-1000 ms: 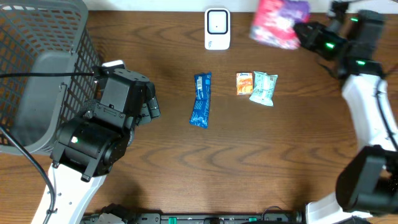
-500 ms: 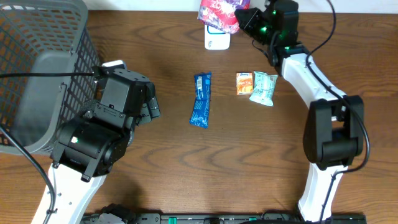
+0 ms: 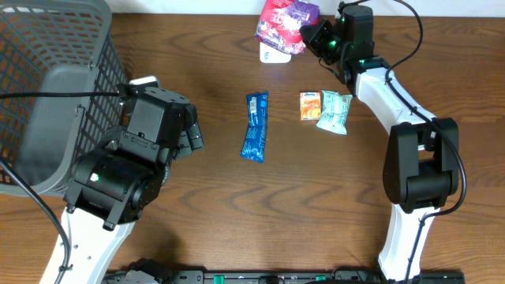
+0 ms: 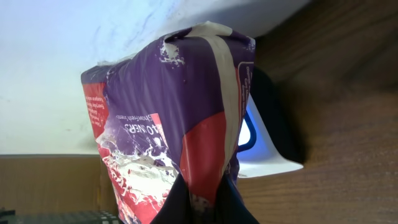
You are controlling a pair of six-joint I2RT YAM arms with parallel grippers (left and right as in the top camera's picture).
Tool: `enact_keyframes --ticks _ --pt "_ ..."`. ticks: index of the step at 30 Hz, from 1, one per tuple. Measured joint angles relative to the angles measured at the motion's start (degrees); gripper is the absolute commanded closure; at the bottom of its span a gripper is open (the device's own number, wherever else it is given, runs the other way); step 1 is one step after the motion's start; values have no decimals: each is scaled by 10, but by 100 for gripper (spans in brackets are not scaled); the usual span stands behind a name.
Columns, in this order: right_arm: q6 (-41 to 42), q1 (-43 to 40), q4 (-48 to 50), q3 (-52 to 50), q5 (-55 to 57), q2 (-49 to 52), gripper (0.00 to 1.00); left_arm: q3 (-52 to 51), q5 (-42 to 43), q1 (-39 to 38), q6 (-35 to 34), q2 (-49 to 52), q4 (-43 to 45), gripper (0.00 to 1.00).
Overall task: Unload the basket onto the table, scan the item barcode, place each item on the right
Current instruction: 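Lift the candy bag up to the scanner with the right gripper, then carry the candy bag right off the table edge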
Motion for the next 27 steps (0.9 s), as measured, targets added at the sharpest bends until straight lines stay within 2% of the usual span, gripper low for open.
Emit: enact_keyframes --ticks 5,11,17,22,27 --pt "-21 -40 -40 17 -33 -3 99 0 0 0 0 0 0 2" --pt "-73 -163 -170 19 -46 -55 99 0 0 0 0 0 0 2" --pt "-144 -304 -334 28 14 -129 99 0 0 0 0 0 0 2" --pt "-181 -403 -421 32 90 -136 99 0 0 0 0 0 0 2" --pt "-201 -490 -434 31 161 -136 99 0 0 0 0 0 0 2"
